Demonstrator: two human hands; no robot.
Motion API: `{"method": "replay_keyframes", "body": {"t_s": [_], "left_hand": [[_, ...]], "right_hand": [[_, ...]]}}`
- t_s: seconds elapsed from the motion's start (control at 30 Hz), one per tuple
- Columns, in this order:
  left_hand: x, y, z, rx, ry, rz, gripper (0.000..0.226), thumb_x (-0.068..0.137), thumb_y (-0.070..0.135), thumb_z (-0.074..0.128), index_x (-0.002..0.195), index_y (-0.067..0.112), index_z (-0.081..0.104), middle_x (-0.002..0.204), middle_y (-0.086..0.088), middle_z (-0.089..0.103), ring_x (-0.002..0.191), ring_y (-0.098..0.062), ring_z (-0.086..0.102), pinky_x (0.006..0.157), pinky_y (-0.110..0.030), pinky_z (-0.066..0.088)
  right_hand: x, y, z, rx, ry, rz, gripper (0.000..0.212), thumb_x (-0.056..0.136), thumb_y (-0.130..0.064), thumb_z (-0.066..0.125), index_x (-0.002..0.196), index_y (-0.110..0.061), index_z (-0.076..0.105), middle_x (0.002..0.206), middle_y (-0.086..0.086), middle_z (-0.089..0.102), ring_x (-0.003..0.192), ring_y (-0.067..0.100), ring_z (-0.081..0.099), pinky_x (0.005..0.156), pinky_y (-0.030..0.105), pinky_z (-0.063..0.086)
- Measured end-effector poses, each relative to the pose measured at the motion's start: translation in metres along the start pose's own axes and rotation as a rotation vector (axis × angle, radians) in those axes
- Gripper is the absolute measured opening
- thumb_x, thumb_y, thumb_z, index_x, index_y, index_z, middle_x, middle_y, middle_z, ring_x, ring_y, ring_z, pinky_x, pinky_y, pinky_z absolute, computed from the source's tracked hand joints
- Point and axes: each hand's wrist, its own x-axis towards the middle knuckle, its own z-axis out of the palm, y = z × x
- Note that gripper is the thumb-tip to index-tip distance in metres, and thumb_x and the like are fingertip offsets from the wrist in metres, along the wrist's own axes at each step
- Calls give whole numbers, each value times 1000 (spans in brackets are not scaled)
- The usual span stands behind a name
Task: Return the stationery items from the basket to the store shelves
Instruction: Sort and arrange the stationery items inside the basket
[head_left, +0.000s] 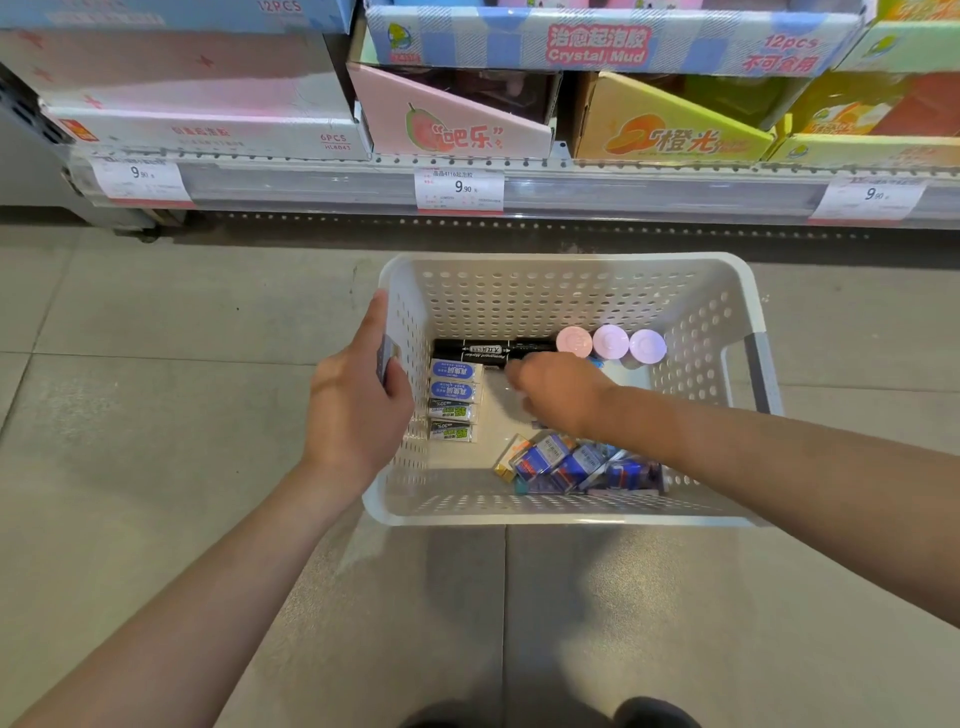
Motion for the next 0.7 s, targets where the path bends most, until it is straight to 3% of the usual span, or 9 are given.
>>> {"method": "replay_keyframes", "body": {"t_s": [0.07, 0.17, 0.23, 0.33, 0.4, 0.43, 0.5, 0.57, 0.7], "left_hand": [[0, 0, 0, 2, 4, 3, 60, 93, 7, 47, 148, 19, 25, 57, -5, 43, 47, -12, 36, 44, -25, 32], [0, -1, -1, 9, 5, 9, 60, 93, 8, 47, 148, 18, 26, 59, -10, 49, 47, -14, 38, 45, -26, 34], [0, 0, 0, 10, 4, -1, 60, 93, 8, 47, 148, 19, 26, 58, -7, 46, 48, -13, 37, 46, -27, 34], [0, 0, 0, 16, 4, -6, 60, 93, 8, 46, 148, 20, 26, 56, -1, 40, 47, -11, 35, 46, -25, 34], [0, 0, -1, 17, -1, -11, 60, 93, 9, 46, 148, 21, 25, 57, -5, 43, 46, -12, 36, 46, -27, 36], [0, 0, -1, 18, -4, -15, 61, 93, 9, 46, 148, 21, 24, 57, -6, 44, 46, -12, 36, 46, -29, 38], [0, 0, -1, 19, -10, -18, 61, 94, 9, 46, 149, 22, 23, 57, -6, 45, 46, -12, 37, 46, -30, 40], [0, 0, -1, 16, -12, -17, 61, 94, 9, 46, 149, 21, 23, 57, -5, 45, 45, -11, 36, 45, -28, 39], [0, 0, -1, 10, -13, -16, 61, 93, 10, 47, 149, 21, 23, 64, -12, 56, 46, -10, 38, 46, -27, 40]], "right_hand": [[0, -11, 0, 424, 55, 196, 16, 88, -10, 56, 103, -5, 60, 107, 14, 65, 97, 28, 62, 74, 30, 47], [8, -24, 9, 1160, -63, 530, 11, 90, -7, 58, 79, -8, 57, 83, 11, 64, 59, 13, 63, 61, 25, 54], [13, -33, 17, 1495, -157, 705, 11, 93, -1, 53, 103, 0, 54, 91, 16, 60, 42, 7, 59, 47, 17, 52], [22, -42, 30, 1820, -207, 827, 36, 96, 4, 44, 131, 5, 38, 124, 22, 55, 67, 18, 64, 69, 17, 56], [25, -44, 33, 1890, -238, 895, 35, 98, 2, 41, 133, 8, 36, 122, 16, 59, 95, 25, 67, 85, 14, 50], [26, -46, 32, 1880, -262, 913, 30, 98, 0, 42, 128, 7, 40, 112, 15, 62, 99, 24, 67, 77, 12, 54], [30, -48, 30, 1751, -299, 907, 8, 98, -4, 44, 100, 3, 47, 91, 15, 61, 62, 13, 70, 39, 13, 49], [31, -51, 27, 1587, -309, 905, 21, 98, -5, 44, 78, -2, 43, 74, 12, 53, 24, 7, 51, 26, 13, 39], [33, -54, 22, 1458, -300, 879, 25, 95, -1, 49, 71, -4, 42, 67, 11, 50, 33, 11, 51, 26, 11, 38]]}}
